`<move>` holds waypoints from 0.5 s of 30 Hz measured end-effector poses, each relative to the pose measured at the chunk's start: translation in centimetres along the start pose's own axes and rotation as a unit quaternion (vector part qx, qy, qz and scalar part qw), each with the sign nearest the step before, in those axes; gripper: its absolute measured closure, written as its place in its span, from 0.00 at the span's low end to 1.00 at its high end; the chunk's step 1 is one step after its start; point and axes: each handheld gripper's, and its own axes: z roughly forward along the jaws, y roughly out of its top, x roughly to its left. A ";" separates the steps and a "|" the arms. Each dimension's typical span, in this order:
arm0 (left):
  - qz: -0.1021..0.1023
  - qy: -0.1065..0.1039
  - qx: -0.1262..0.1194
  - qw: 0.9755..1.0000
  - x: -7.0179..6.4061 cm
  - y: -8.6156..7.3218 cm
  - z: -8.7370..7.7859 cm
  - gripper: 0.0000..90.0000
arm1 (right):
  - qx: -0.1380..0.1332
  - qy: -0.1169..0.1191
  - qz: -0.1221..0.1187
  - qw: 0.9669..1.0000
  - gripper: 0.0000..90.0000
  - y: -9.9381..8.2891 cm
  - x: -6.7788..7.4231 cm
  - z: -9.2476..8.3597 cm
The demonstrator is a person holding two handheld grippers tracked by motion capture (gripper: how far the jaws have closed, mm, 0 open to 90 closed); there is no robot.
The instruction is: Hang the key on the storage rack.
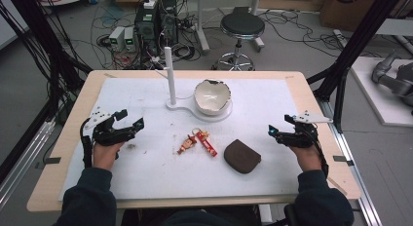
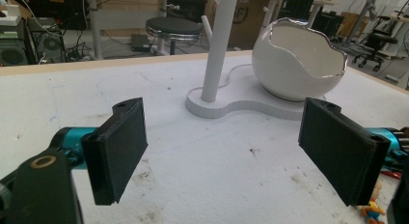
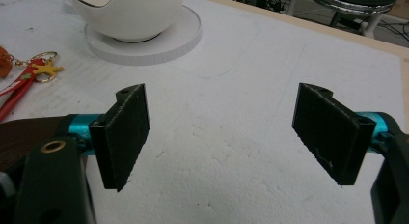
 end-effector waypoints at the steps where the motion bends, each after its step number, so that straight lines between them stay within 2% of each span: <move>1: 0.000 0.000 0.000 1.000 0.0 0.0 0.0 0.19 | -0.002 0.000 0.000 1.000 0.23 0.0 -0.1 0.0; 5: -0.005 0.001 -0.002 1.000 -0.1 0.0 0.1 0.19 | -0.003 0.000 0.005 1.000 0.23 -0.2 -0.1 -0.1; 9: 0.000 0.002 0.006 1.000 -0.2 -0.1 0.4 0.20 | -0.005 0.002 0.008 1.000 0.23 -0.4 -0.2 0.0; 15: 0.002 0.000 0.004 1.000 -0.5 0.0 0.3 0.20 | -0.006 0.003 0.006 1.000 0.23 -0.4 0.1 -0.1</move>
